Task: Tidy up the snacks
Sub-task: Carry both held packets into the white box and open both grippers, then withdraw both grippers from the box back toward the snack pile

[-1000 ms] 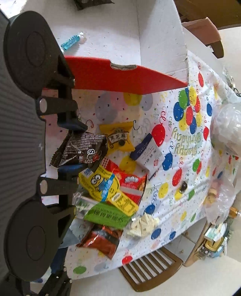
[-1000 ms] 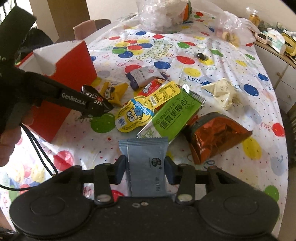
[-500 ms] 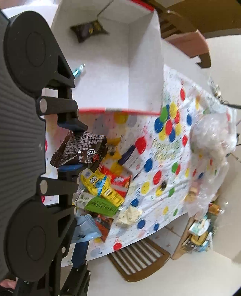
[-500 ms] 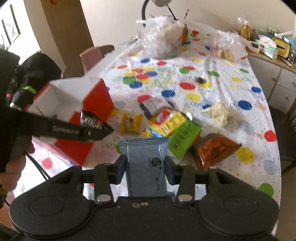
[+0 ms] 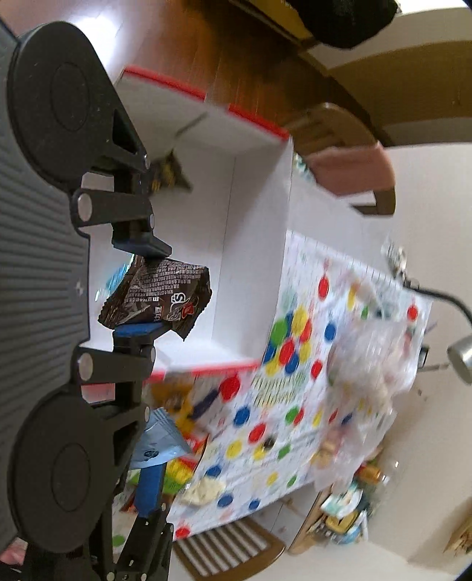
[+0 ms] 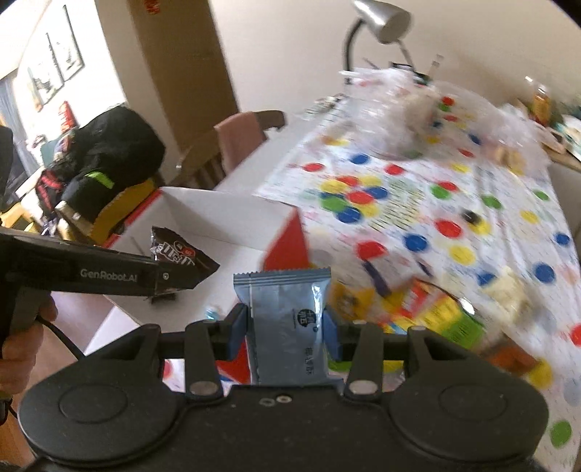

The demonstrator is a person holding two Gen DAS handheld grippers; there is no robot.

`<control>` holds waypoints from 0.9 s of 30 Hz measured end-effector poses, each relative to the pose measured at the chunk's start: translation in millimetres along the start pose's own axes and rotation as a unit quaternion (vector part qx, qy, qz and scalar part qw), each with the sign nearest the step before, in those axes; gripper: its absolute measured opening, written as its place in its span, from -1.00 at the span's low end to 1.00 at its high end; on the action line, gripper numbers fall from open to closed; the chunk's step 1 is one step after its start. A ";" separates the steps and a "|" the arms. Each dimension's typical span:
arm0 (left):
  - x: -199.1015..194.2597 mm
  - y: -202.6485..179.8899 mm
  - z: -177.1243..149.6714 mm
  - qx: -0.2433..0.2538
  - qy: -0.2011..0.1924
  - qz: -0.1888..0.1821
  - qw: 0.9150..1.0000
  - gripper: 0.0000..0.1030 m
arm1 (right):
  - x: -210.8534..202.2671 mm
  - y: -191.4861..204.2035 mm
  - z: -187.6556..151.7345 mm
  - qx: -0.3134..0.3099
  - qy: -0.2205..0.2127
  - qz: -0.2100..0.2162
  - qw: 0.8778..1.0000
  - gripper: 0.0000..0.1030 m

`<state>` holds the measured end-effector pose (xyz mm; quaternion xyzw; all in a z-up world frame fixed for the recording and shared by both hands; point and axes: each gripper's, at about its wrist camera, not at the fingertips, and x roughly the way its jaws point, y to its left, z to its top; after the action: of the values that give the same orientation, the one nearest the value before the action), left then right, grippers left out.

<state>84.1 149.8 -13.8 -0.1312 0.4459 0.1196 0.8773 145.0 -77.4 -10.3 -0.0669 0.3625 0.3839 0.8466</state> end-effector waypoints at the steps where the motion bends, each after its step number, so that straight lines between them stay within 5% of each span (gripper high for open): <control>1: 0.6 7.5 1.8 -0.004 0.000 0.004 1.000 -0.31 | 6.0 6.2 3.9 -0.003 0.005 0.012 1.000 -0.17; 13: 41.7 85.6 9.4 -0.011 0.036 0.060 0.997 -0.31 | 86.3 63.1 33.6 -0.040 0.049 0.025 0.998 -0.17; 18: 61.2 89.6 3.1 0.021 0.056 0.056 0.997 -0.31 | 121.5 83.4 33.0 -0.057 0.069 0.021 0.996 -0.21; 20: 69.4 89.5 -0.1 0.032 0.066 0.058 0.996 -0.31 | 133.9 88.6 31.6 -0.055 0.079 0.019 0.995 -0.41; 27: 89.5 89.2 -13.3 0.048 0.097 0.056 0.993 -0.30 | 158.7 97.0 18.0 -0.057 0.112 0.007 0.992 -0.40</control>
<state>96.4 237.2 -105.2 -0.0752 0.5407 0.1334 0.8272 157.5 92.6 -86.7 -0.1553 0.4324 0.3999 0.7931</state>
